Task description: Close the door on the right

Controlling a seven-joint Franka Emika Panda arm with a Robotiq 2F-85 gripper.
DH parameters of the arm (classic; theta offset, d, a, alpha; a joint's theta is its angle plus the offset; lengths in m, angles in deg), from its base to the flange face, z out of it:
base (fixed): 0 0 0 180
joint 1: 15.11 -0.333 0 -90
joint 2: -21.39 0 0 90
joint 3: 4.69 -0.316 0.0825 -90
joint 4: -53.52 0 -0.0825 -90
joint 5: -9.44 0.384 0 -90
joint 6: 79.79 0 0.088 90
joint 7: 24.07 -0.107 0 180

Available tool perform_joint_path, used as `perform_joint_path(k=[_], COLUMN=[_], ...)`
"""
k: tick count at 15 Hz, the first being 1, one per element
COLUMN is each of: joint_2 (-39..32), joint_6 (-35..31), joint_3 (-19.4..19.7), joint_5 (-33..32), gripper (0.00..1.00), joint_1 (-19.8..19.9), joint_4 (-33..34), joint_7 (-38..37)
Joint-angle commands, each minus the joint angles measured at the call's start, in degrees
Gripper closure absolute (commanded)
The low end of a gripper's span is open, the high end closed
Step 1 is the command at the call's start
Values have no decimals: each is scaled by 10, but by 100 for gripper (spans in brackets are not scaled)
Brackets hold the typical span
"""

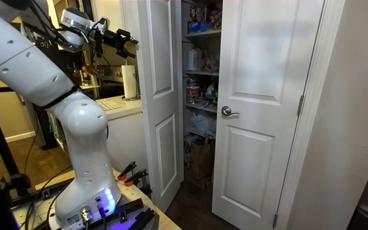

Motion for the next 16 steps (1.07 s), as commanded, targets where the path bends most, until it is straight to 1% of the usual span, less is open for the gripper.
perform_joint_path(k=[1, 5, 8, 11, 16], joint_2=[-29, -59, -80, -96, -119], joint_6=[-8, -16, -19, -28, -56], joint_3=[41, 74, 106, 147, 222], joint_5=[-37, -63, -83, -102, -139], gripper=[0, 0, 0, 0, 0], joint_1=[-28, -42, -61, -82, -116], joint_4=[-14, -14, -19, -25, -34], joint_7=[-22, -34, -45, -52, -42])
